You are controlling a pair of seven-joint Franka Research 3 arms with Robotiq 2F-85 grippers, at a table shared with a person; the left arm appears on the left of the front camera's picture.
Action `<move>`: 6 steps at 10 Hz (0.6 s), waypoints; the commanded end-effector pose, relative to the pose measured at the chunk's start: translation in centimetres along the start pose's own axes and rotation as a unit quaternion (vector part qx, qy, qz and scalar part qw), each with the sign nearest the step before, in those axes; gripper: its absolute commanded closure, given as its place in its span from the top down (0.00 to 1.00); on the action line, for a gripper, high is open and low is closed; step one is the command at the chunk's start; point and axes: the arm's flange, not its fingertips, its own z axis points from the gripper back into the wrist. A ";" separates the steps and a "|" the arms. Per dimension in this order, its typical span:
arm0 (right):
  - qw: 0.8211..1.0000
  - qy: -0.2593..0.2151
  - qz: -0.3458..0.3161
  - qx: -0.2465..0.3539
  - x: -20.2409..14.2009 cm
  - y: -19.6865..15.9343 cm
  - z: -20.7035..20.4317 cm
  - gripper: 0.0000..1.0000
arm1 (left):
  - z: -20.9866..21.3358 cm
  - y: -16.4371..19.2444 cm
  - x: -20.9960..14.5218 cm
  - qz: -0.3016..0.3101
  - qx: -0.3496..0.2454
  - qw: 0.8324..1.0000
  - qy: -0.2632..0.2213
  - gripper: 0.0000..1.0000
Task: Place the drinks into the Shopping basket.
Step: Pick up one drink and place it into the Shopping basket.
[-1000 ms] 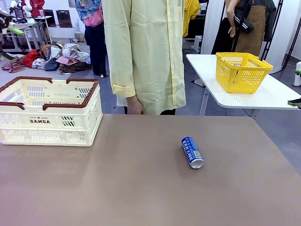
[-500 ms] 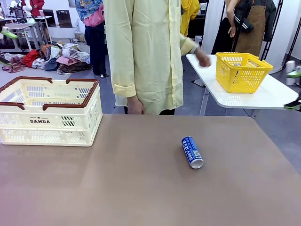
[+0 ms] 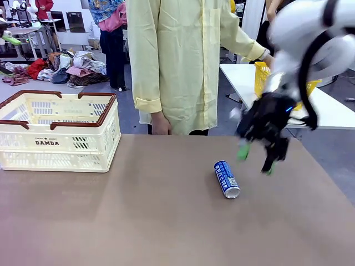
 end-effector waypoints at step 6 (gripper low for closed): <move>0.973 -0.176 -0.051 -0.139 3.4 1.4 -4.0 1.00 | 0.1 -0.3 -0.2 0.001 -0.007 1.000 0.000 1.00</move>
